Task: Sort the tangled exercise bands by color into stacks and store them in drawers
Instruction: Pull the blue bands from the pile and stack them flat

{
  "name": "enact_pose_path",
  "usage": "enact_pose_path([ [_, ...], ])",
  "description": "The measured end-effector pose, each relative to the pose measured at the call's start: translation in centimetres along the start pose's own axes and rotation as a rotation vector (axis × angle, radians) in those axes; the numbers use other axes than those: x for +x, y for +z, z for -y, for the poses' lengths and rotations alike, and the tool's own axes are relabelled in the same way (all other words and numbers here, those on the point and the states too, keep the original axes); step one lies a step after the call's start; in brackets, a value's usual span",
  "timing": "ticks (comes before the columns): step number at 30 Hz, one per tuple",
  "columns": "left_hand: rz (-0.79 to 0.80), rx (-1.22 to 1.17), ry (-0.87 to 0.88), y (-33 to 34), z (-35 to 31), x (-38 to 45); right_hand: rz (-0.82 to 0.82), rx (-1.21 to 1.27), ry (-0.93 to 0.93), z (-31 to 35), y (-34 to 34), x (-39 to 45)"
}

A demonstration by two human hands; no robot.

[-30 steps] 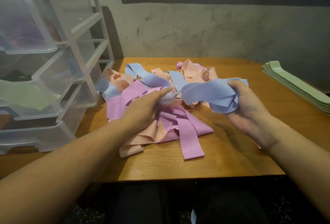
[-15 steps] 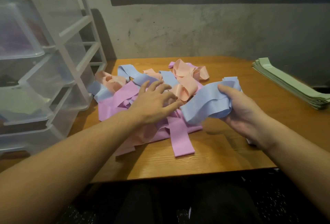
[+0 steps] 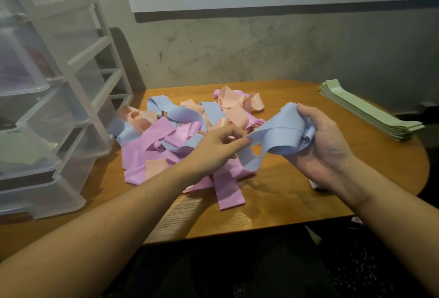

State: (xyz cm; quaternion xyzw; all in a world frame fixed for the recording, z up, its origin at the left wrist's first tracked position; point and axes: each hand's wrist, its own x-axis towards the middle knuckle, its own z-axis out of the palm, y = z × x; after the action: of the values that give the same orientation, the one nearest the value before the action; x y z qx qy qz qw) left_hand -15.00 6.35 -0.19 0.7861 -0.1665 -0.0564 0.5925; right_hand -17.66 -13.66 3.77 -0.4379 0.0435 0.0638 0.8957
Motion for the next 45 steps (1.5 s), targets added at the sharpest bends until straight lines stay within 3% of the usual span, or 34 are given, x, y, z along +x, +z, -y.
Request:
enact_pose_path([
  [7, -0.05, -0.361, -0.163, -0.3, -1.1, -1.1, 0.058, -0.111, -0.004, 0.6, -0.9, -1.0],
  [12, -0.188, -0.484, -0.137, 0.0, -2.3, -1.7, -0.006, -0.438, -0.072, 0.1, -2.4, -1.1],
  [19, -0.294, -0.446, -0.099, 0.0, -5.0, -2.5, -0.1, -0.68, -0.085, -0.1, -3.0, -1.9],
  [22, -0.317, -0.409, -0.077, -0.3, -6.1, -2.9, -0.078, -0.685, -0.112, 0.1, -2.5, -2.2],
  [26, -0.35, -0.554, 0.01, -0.9, -7.6, -3.5, -0.032, -0.66, -0.11, 0.3, -2.0, -2.9],
  [35, -0.282, -0.608, 0.129, -1.5, -10.3, -3.0, 0.233, -0.808, -0.032, 0.0, 0.3, -4.0],
  [45, -0.182, -0.42, 0.14, -0.6, -11.7, -2.7, 0.371, -0.651, -0.027, 0.1, 4.3, -3.4],
])
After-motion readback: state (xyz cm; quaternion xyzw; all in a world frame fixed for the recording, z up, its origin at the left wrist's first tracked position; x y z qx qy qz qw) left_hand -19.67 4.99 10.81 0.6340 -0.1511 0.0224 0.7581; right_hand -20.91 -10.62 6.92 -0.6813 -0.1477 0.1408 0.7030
